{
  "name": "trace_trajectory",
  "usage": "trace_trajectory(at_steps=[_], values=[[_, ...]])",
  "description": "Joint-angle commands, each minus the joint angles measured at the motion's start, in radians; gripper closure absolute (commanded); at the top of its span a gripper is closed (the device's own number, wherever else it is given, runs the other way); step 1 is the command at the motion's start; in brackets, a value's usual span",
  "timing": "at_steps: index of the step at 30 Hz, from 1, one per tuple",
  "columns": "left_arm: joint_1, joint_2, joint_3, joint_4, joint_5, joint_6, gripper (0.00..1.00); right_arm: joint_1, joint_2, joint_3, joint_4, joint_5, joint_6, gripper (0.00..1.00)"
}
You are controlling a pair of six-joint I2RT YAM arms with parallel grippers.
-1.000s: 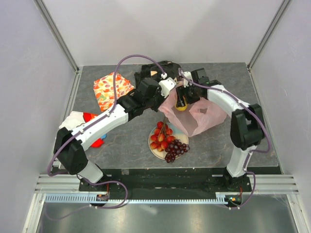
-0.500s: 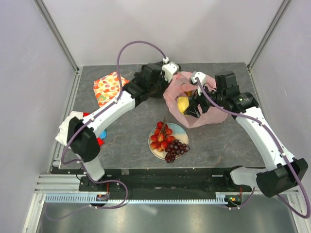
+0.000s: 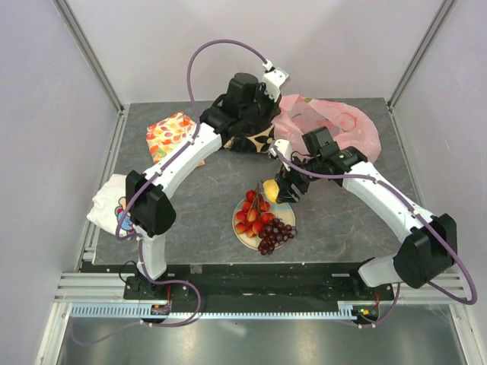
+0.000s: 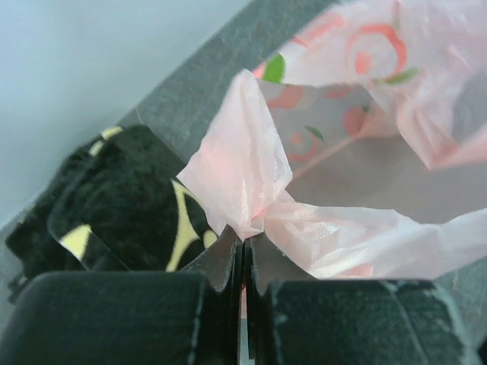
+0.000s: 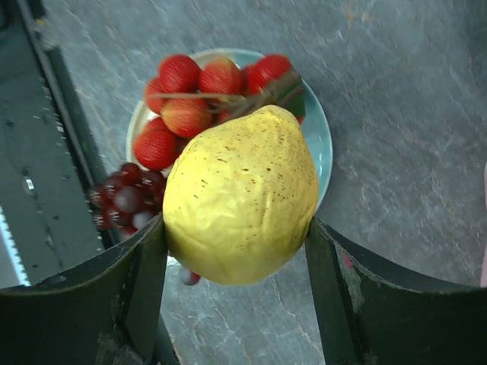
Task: Take the fake fruits out of the plastic bag
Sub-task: Place the fake fruit on the plate.
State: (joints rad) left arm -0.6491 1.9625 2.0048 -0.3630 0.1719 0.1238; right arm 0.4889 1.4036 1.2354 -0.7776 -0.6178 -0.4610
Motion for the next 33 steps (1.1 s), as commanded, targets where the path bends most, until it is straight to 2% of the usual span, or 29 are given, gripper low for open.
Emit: trace_trajectory(at_steps=[1,9,20,26,29,30,33], values=[[-0.001,-0.088,-0.113,0.007,0.050,-0.023,0.98,0.000,0.024,-0.059,0.072,0.090,-0.033,0.55],[-0.001,-0.142,-0.179,-0.001,0.052,-0.012,0.98,0.000,0.100,-0.163,0.214,0.104,0.096,0.55],[-0.006,-0.143,-0.172,-0.005,0.078,-0.013,0.98,-0.003,0.199,-0.194,0.259,0.141,0.162,0.52],[-0.007,-0.137,-0.170,-0.007,0.089,-0.013,0.98,-0.001,0.195,-0.214,0.261,0.132,0.160,0.42],[-0.012,-0.132,-0.166,-0.007,0.094,-0.012,0.98,-0.003,0.198,-0.212,0.259,0.119,0.171,0.33],[-0.014,-0.131,-0.166,-0.005,0.095,-0.012,0.98,-0.001,0.196,-0.211,0.259,0.122,0.174,0.27],[-0.017,-0.128,-0.163,-0.007,0.098,-0.010,0.98,-0.001,0.187,-0.203,0.250,0.133,0.176,0.23]])
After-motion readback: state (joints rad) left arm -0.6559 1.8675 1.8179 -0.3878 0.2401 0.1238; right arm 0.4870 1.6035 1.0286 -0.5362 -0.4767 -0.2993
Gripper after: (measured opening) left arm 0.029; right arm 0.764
